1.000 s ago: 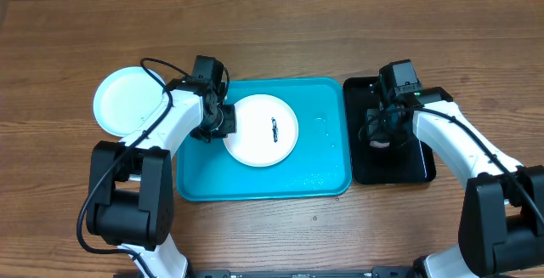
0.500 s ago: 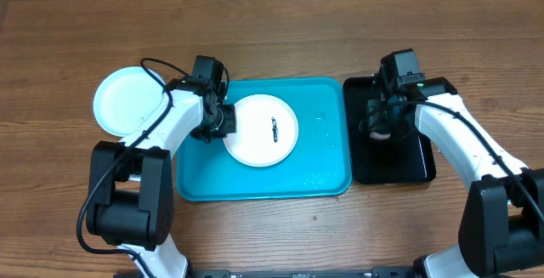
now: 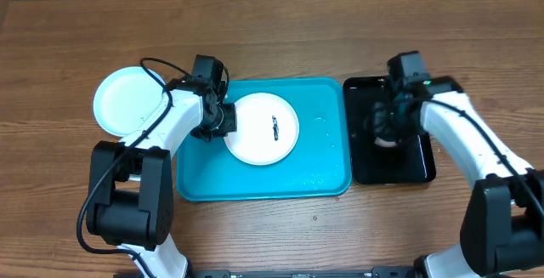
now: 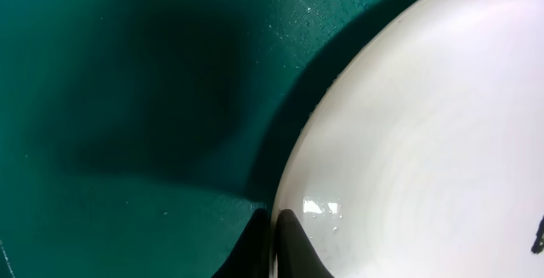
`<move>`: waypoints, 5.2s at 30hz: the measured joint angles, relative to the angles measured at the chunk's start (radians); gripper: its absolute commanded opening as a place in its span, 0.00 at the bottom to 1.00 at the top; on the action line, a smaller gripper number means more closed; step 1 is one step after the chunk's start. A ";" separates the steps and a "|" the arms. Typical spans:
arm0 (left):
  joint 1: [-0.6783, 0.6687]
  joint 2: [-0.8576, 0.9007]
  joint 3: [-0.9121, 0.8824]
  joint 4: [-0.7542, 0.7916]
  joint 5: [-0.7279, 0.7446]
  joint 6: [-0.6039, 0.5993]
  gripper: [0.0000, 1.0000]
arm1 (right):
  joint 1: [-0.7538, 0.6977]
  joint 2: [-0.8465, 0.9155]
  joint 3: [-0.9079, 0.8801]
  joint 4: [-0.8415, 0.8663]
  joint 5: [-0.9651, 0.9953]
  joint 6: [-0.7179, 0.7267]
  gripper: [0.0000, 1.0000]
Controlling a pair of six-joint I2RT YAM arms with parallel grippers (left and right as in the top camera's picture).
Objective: Clean dirty plates on tray and stack at the side
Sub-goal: 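Carry the sponge with the right gripper onto the marked white plate, then scrub the black mark on the plate with the right-held sponge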
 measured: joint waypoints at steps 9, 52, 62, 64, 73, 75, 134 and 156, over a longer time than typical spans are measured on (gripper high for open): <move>0.000 0.000 -0.001 0.002 0.027 -0.008 0.04 | -0.016 -0.002 0.333 -0.090 -0.256 0.014 0.04; 0.000 0.002 -0.002 -0.004 0.069 -0.026 0.04 | 0.582 0.372 0.344 0.139 0.146 0.249 0.04; 0.000 0.002 -0.002 -0.009 0.069 -0.026 0.04 | 0.582 0.395 0.344 0.129 0.157 0.253 0.16; 0.000 0.002 -0.002 -0.009 0.069 -0.026 0.04 | 0.582 0.395 0.344 0.122 0.158 0.253 0.16; 0.000 0.002 -0.002 -0.009 0.070 -0.026 0.04 | 0.582 0.395 0.344 0.125 0.157 0.248 0.04; 0.000 0.002 -0.002 -0.009 0.071 -0.026 0.04 | 0.582 0.395 0.344 0.124 0.158 0.254 0.04; 0.003 0.002 -0.002 -0.012 0.068 -0.026 0.04 | 0.043 0.195 0.389 -0.156 -0.651 -0.039 0.04; 0.000 0.002 -0.003 -0.005 0.069 -0.026 0.04 | 0.192 0.195 -0.083 0.690 -0.943 0.120 0.04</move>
